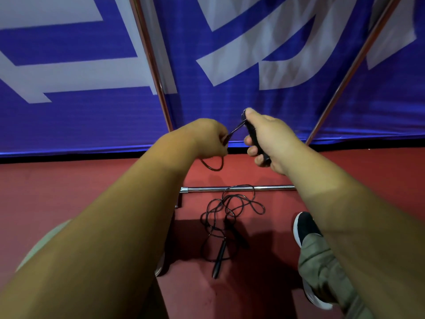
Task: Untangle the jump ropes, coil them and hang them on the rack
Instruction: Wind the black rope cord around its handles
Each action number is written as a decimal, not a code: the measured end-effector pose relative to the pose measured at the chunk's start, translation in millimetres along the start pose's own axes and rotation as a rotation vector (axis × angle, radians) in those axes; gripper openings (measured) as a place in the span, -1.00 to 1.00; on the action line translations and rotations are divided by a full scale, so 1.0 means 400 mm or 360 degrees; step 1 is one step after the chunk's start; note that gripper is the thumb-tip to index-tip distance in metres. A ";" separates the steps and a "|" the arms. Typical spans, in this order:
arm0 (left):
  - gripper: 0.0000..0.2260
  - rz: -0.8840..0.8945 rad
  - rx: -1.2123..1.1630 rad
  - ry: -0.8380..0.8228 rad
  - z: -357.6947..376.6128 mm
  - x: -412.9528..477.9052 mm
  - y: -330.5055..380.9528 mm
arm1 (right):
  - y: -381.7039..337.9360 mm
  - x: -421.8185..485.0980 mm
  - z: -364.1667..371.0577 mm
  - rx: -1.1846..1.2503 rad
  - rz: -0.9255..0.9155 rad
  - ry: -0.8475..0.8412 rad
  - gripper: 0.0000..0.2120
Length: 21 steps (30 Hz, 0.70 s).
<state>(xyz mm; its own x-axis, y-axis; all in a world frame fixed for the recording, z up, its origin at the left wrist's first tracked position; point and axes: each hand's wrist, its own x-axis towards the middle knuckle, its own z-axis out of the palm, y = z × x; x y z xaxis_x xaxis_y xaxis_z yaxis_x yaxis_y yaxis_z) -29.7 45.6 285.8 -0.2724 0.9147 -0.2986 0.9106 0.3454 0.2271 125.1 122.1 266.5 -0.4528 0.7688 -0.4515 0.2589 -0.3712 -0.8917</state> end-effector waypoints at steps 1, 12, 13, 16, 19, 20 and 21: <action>-0.86 -0.0075 0.0108 -0.0045 0.005 0.003 -0.004 | -0.005 -0.001 -0.001 0.0052 -0.0026 0.0037 -0.67; -0.71 -0.0173 0.0215 0.0189 0.016 0.031 -0.035 | -0.031 -0.004 -0.011 0.0267 -0.0089 0.0144 -0.72; -0.69 -0.0057 0.0205 0.0245 0.010 0.030 -0.036 | -0.032 -0.001 -0.021 0.0280 -0.0080 0.0158 -0.73; -0.72 0.0169 0.0084 0.0215 -0.011 0.022 -0.034 | -0.031 0.004 -0.040 0.0265 -0.0092 0.0165 -0.74; -0.66 0.0161 -0.0225 -0.0031 -0.033 -0.003 -0.011 | -0.025 0.003 -0.036 0.0079 -0.0188 0.0129 -0.72; -0.66 0.0143 -0.0382 -0.0125 -0.039 -0.012 -0.006 | -0.023 0.001 -0.032 0.0021 -0.0224 0.0122 -0.72; -0.67 0.0143 -0.0520 -0.0218 -0.043 -0.019 -0.005 | -0.022 -0.001 -0.028 -0.0022 -0.0256 0.0119 -0.71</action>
<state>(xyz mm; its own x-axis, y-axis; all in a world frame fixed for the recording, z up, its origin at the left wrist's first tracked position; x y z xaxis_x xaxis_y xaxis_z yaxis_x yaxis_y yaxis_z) -34.7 41.5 303.6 -0.1317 0.9153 -0.3806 0.7757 0.3342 0.5354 132.6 131.1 274.9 -0.4246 0.8547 -0.2987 0.1998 -0.2333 -0.9516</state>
